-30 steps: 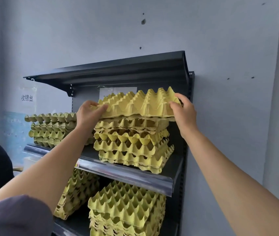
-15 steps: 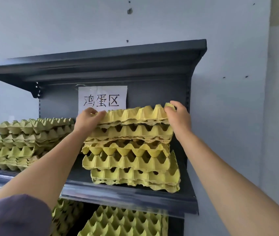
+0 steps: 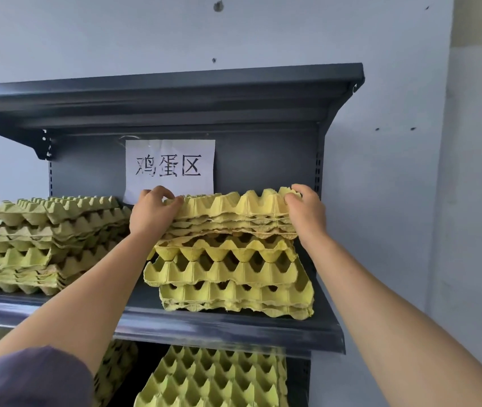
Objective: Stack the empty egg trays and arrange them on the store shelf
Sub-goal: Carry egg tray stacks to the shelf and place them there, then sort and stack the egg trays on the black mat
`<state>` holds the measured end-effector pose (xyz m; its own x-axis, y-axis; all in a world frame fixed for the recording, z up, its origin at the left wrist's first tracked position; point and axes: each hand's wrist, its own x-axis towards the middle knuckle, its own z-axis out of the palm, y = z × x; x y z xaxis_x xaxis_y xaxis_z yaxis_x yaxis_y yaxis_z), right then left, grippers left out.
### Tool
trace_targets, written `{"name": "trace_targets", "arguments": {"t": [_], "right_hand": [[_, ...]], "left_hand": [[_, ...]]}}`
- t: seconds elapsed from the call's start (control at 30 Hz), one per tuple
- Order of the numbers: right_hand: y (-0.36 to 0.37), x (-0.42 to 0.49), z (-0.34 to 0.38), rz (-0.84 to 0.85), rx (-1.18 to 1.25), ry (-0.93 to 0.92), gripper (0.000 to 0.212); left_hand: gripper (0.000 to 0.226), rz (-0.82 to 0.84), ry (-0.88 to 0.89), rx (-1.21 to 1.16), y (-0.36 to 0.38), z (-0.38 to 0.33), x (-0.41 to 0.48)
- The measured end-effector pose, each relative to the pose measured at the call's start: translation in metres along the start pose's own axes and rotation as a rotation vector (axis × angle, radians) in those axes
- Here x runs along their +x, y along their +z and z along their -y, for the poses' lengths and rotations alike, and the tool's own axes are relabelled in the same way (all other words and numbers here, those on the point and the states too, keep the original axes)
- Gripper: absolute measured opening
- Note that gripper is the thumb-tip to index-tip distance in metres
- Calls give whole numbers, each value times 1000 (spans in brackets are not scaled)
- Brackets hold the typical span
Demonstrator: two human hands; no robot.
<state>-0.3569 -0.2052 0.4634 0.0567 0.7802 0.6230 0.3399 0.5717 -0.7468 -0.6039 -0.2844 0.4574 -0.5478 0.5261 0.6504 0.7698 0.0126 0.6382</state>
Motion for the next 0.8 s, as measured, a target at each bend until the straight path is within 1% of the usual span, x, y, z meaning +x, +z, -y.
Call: {"name": "trace_targets", "arguments": {"t": [0.1, 0.17, 0.27, 0.4, 0.5, 0.67, 0.8], "right_hand": [[-3, 0, -1, 16, -22, -5, 39], [-5, 0, -1, 26, -36, -11, 40], [-6, -2, 0, 30, -84, -73, 41], [-13, -5, -1, -19, -205, -189, 39], [-25, -9, -4, -56, -256, -260, 37], [-67, -20, -16, -105, -439, -355, 36], [-128, -25, -41, -148, -574, -435, 32]], "left_hand": [[36, -2, -23, 92, 0, -2, -3], [33, -37, -9, 153, 1, -8, -8], [28, -102, 110, 155, 5, -22, -17], [26, -157, 293, 199, 8, -37, -25], [25, -153, 406, 192, 11, -52, -35], [22, -151, 606, 197, 25, -93, -66], [21, -129, 729, 172, 53, -137, -103]]}}
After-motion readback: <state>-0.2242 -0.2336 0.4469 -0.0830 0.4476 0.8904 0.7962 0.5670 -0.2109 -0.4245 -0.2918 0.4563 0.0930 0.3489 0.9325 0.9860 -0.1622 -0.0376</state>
